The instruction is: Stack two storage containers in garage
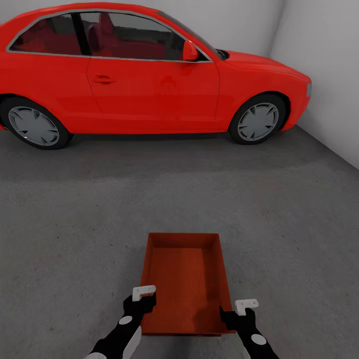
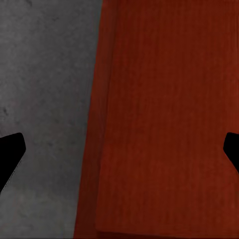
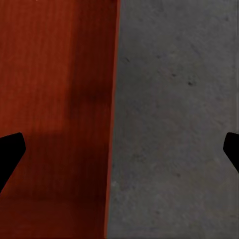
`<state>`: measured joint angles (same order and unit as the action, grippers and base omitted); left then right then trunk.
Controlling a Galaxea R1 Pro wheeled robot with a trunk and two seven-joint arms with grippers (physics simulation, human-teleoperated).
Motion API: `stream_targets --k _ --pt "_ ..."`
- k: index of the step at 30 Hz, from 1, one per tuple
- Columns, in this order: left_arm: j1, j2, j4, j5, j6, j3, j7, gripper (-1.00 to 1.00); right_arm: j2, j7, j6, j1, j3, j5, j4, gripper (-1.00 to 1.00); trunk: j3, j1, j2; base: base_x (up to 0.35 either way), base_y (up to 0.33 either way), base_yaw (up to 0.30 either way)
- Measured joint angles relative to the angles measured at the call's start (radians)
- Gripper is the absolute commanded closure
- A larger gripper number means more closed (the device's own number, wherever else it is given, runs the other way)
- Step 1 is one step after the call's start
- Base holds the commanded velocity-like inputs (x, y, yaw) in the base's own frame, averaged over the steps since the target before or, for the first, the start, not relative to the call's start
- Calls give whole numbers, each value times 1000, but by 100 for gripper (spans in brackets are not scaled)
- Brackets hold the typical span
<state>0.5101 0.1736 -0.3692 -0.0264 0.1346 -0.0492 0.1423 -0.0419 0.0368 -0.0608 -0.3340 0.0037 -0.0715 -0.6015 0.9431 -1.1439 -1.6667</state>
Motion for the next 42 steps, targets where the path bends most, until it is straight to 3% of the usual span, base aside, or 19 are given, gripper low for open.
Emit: stream_targets --k 7,12,15,42 --pt "0 0 -48 0 -6 -3 1 -100 1 2 0 0 -3 -1 -69 -100 0 0 0 0 0 0" --pt "0 0 -129 0 -120 -4 1 -100 7 5 3 0 -6 -3 -152 -100 0 0 0 0 0 0" --pt "0 0 -150 0 -153 -5 0 -100 8 6 4 0 -6 -3 -168 -100 0 0 0 0 0 0" --pt "-1 -8 -170 -3 -164 -7 0 -100 9 7 5 0 -7 -2 -174 -100 0 0 0 0 0 0"
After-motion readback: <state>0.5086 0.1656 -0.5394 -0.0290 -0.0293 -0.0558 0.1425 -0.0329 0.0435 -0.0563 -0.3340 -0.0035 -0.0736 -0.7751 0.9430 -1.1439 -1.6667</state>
